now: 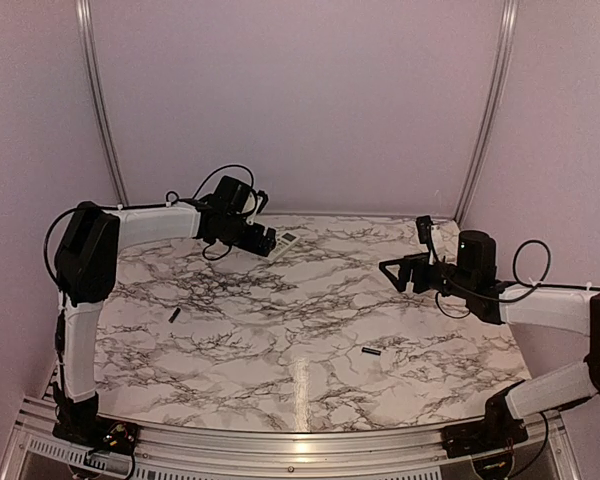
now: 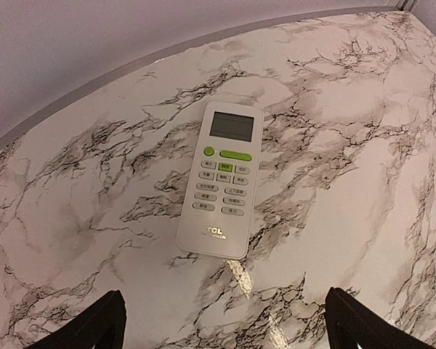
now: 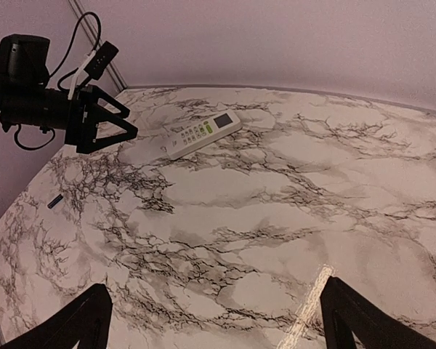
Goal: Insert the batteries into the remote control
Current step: Pick up the remote control from the center of the board.
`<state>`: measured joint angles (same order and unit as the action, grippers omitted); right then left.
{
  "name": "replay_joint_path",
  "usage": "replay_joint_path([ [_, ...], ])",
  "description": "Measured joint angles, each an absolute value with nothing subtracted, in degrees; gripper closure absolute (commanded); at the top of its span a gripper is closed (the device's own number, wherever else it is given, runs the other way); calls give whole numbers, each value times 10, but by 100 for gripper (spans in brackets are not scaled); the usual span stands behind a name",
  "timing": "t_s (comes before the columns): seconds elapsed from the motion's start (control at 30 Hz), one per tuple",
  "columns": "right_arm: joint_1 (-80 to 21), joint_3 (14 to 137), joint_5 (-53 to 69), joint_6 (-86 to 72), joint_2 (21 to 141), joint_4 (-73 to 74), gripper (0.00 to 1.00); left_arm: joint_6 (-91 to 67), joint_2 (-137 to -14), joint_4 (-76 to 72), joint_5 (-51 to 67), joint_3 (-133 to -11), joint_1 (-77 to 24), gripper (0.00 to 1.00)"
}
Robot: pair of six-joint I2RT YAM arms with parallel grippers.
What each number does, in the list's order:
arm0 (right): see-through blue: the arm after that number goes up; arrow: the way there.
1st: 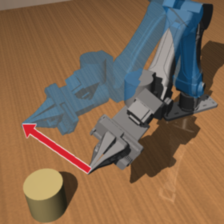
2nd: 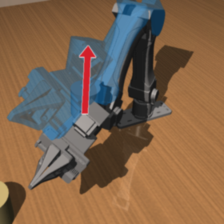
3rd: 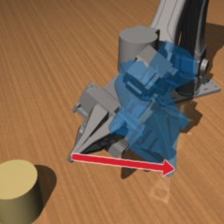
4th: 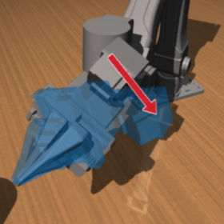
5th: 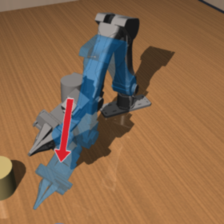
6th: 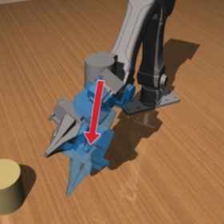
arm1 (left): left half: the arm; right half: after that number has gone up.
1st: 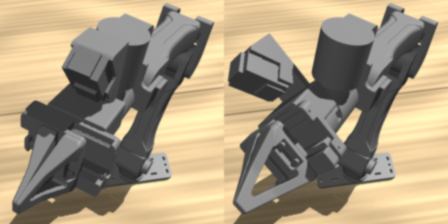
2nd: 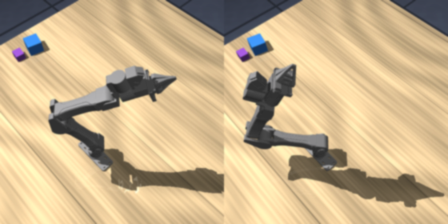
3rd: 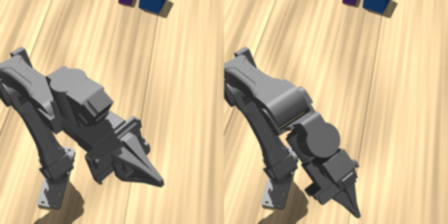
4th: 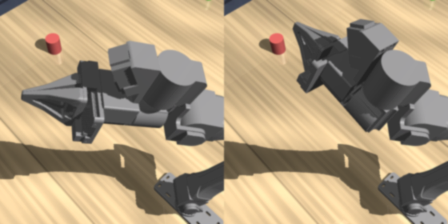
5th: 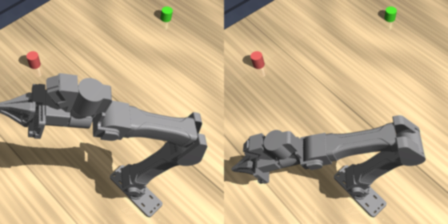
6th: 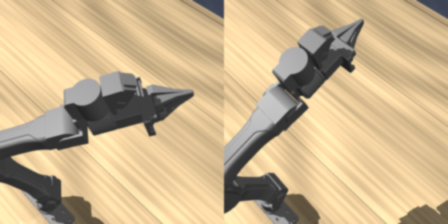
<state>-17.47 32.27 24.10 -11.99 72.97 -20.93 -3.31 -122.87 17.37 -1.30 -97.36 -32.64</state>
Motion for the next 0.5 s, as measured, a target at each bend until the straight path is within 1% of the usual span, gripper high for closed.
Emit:
replay_joint_path([
  [0.33,-174,323,250,-123,730,-210,1,9,-1342,211,-5,-1077,-331,1],
  [0.5,-174,322,251,-124,730,-210,1,20,-1378,221,-6,-1111,-331,1],
])
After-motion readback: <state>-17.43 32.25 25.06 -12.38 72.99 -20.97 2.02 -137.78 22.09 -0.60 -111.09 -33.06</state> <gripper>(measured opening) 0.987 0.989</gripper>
